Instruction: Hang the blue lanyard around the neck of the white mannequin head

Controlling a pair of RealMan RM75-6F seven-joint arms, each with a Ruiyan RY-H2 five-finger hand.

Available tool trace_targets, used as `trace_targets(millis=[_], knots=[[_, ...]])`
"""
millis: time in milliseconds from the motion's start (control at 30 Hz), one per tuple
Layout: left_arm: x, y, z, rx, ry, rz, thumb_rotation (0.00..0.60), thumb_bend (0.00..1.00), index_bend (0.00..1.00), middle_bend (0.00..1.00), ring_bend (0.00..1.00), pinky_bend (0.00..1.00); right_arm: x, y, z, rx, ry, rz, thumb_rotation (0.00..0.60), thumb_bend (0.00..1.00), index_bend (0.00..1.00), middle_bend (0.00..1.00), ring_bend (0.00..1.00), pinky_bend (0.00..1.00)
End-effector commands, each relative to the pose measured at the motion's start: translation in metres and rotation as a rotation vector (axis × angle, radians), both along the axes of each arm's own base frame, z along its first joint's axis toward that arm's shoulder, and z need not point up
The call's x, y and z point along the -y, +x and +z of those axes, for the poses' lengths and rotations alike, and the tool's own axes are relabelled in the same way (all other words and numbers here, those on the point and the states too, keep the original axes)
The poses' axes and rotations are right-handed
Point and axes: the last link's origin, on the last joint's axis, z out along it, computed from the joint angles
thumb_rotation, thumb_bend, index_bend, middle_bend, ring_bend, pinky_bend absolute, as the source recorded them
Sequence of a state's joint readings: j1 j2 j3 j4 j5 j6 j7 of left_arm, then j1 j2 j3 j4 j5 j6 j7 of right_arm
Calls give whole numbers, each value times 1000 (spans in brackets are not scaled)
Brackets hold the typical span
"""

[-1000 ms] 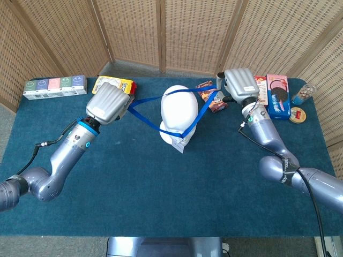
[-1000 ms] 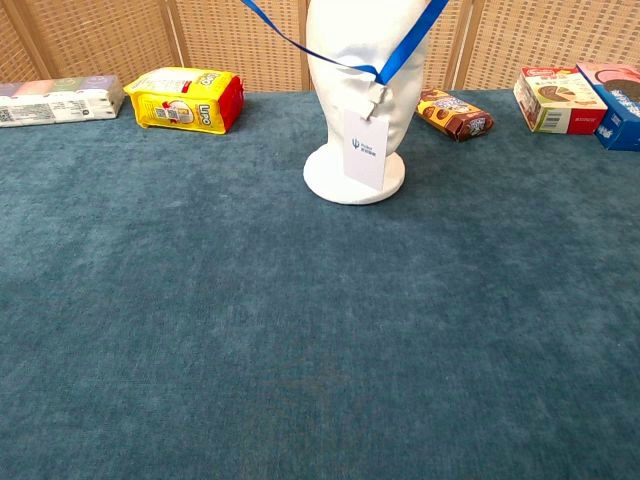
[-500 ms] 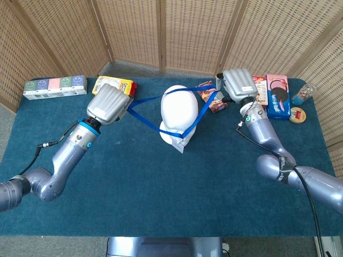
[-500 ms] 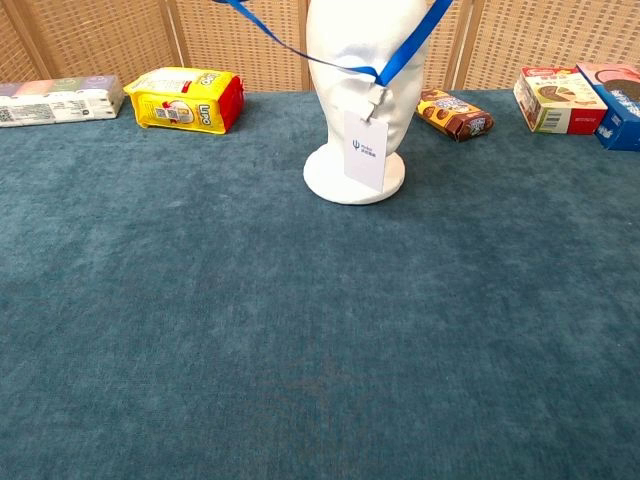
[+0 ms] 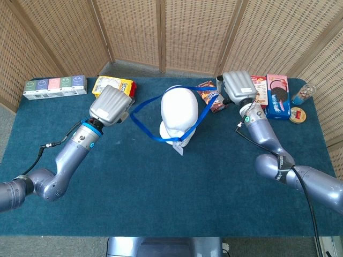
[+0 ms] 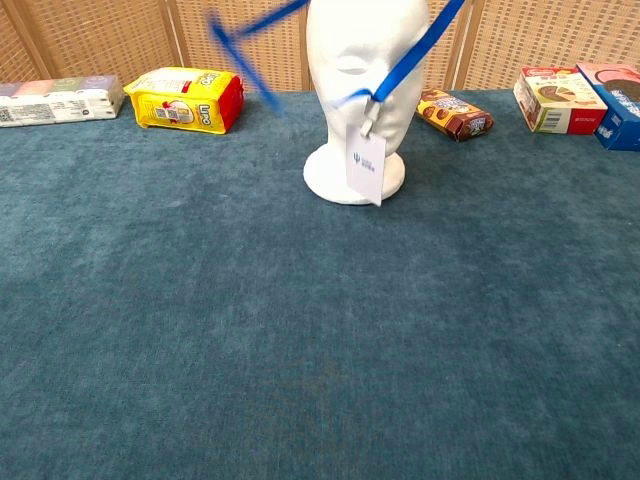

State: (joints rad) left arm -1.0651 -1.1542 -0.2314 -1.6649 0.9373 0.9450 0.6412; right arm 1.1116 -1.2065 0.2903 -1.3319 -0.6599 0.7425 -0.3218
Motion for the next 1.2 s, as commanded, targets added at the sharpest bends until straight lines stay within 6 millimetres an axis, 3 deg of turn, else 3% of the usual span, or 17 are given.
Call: trace_targets(millis=[33, 433, 633, 800, 900, 1100, 1200], knots=[[0, 0, -1, -3, -2, 8, 598, 236, 640, 1000, 1000, 911, 0, -1, -1, -3, 0, -1, 600, 316, 624, 1000, 1000, 1000], [1, 0, 0, 7, 6, 13, 595, 148, 586, 1000, 1000, 911, -1, -1, 6, 20, -20, -6, 600, 288, 598, 1000, 1000, 1000], [6, -11, 9, 37, 22, 33, 579, 144, 532, 997, 976, 901, -9, -4, 19, 80, -51, -5, 600, 288, 597, 1000, 1000, 1000], [14, -23, 17, 93, 31, 54, 488, 141, 505, 863, 790, 752, -19, -7, 28, 107, -66, 8, 600, 290, 582, 987, 1000, 1000], [21, -32, 22, 141, 34, 75, 427, 139, 502, 789, 714, 668, -29, -11, 34, 120, -65, 13, 600, 297, 563, 901, 994, 998], [47, -64, 36, 238, 34, 151, 294, 131, 492, 711, 631, 580, -62, -26, 43, 140, -68, 33, 600, 300, 548, 770, 874, 903], [65, -82, 42, 266, 28, 197, 265, 130, 488, 688, 604, 566, -82, -34, 45, 135, -72, 53, 600, 305, 544, 719, 818, 871]])
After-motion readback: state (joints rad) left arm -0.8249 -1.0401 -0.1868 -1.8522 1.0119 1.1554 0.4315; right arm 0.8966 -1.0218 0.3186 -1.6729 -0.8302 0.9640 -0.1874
